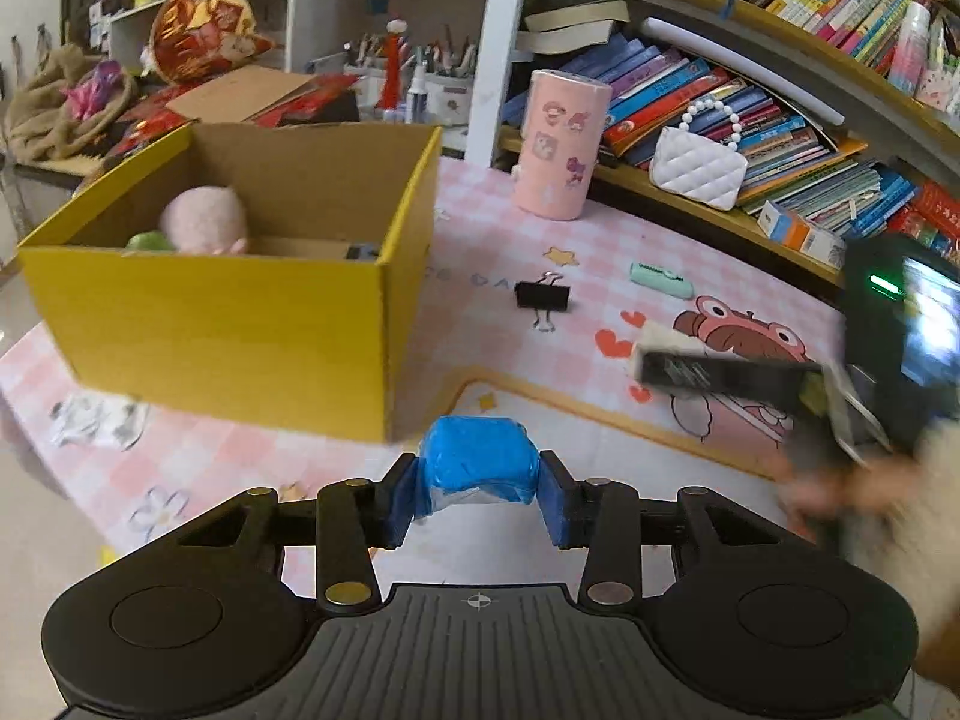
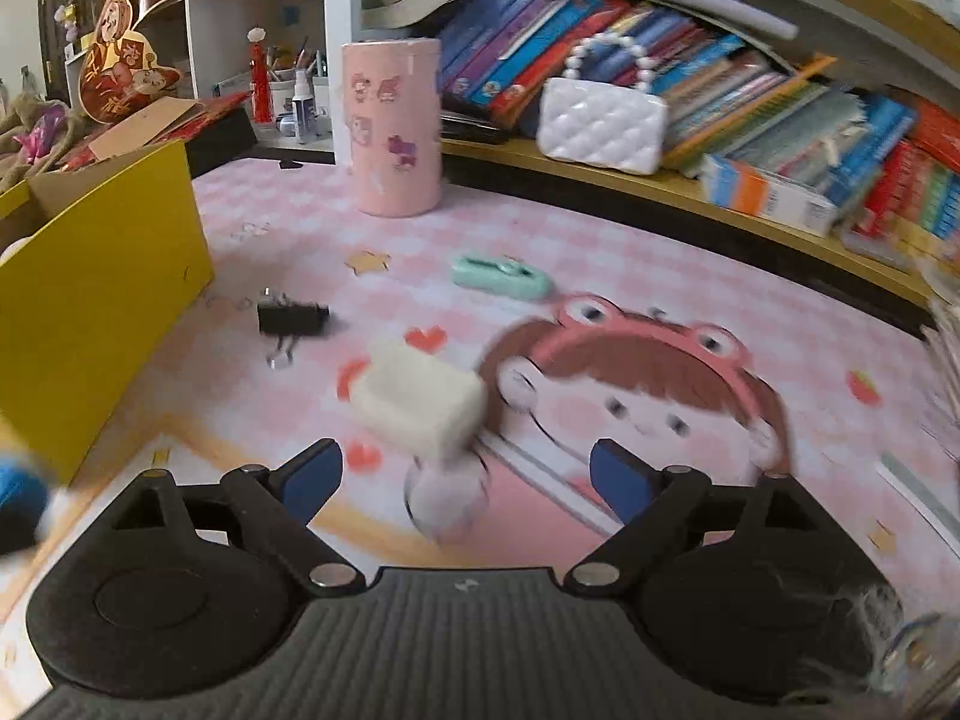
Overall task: Organize objects
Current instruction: 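Grasp the blue block with the left tool while the right tool grasps the white sponge, then carry the blue block with the left tool while the right tool carries the sponge toward the box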
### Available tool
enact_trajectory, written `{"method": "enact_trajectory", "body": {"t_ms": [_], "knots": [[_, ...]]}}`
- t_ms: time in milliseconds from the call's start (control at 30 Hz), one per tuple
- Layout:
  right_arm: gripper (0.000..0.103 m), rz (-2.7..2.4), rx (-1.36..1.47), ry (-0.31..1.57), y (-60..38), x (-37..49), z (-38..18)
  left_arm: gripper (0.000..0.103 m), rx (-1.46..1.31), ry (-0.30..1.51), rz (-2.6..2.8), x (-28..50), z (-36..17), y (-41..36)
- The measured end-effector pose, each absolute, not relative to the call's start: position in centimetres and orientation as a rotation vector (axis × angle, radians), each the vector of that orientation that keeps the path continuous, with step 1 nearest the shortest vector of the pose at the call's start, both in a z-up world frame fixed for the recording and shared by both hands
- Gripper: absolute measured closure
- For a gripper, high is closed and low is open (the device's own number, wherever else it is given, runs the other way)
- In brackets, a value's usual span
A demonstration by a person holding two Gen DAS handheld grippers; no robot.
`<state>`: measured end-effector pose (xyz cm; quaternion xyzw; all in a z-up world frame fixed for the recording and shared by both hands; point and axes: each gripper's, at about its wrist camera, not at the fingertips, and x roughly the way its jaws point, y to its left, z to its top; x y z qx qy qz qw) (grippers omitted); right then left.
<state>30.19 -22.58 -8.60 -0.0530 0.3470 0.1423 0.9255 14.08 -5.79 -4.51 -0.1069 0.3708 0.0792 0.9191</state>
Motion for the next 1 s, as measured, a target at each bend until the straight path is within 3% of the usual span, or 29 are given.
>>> {"method": "enact_trajectory", "body": {"t_ms": [167,300,400,1000], "knots": [[0.016,0.284,-0.111,0.719,-20.1,33.3,-10.1,0.063,-0.206,0.747,0.164,12.4,-3.6,-5.5],[0.044,0.268,-0.092,0.747,-19.9,33.5,-10.8,0.063,-0.199,0.735,0.164,11.8,-3.1,-5.1],[0.052,0.275,-0.107,0.727,-20.0,32.9,-10.7,0.063,-0.206,0.720,0.159,11.5,-2.8,-4.5],[0.054,0.296,0.017,0.696,-20.5,16.8,-3.5,0.063,-0.244,0.647,0.039,9.3,-1.2,-0.4]]}}
